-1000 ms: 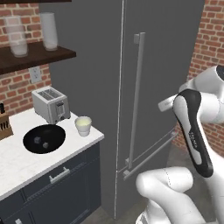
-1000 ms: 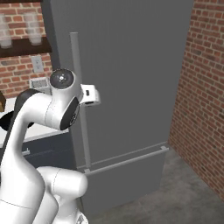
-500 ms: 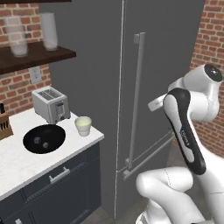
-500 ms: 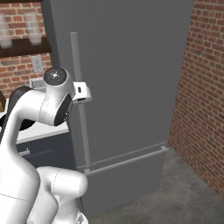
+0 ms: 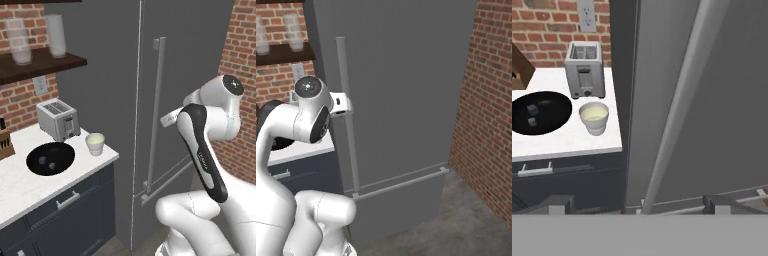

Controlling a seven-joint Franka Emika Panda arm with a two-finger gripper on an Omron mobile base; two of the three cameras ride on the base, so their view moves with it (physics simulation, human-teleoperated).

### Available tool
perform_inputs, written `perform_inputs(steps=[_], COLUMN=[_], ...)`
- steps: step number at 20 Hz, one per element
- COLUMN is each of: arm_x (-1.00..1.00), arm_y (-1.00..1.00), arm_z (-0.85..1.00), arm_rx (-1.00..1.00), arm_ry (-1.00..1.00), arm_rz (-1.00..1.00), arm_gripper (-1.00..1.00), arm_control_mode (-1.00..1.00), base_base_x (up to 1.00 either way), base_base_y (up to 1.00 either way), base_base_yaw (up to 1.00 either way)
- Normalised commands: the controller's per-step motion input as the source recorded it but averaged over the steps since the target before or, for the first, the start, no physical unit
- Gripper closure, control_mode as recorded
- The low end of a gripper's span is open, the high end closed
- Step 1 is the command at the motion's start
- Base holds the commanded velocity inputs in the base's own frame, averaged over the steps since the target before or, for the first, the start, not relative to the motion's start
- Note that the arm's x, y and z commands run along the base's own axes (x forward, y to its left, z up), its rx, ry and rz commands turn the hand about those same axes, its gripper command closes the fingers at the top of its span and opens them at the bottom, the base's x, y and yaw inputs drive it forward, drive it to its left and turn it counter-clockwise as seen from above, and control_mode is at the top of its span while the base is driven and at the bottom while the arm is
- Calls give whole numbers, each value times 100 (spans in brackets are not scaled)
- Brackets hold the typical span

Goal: Grab a lemon wedge from the fridge and one ice cube from the ice bowl, and put them in the glass of lemonade.

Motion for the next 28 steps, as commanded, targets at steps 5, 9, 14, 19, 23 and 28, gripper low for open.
perform_inputs(steps=[5, 9, 14, 19, 23, 28], arm_x=[40, 20, 0, 18, 89, 87], arm_y=[-11, -14, -8, 2, 8, 8], arm_z=[0, 1, 0, -8, -14, 0], arm_rx=[5, 14, 15, 1, 0, 0], arm_ry=[4, 0, 0, -2, 0, 2], arm_rz=[-6, -11, -13, -9, -1, 4], arm_gripper=[-100, -100, -100, -100, -100, -100], arm_control_mode=[-100, -100, -100, -100, -100, -100], base_base_x=[0, 0, 0, 0, 0, 0], base_base_y=[0, 0, 0, 0, 0, 0], base_base_yaw=[0, 0, 0, 0, 0, 0])
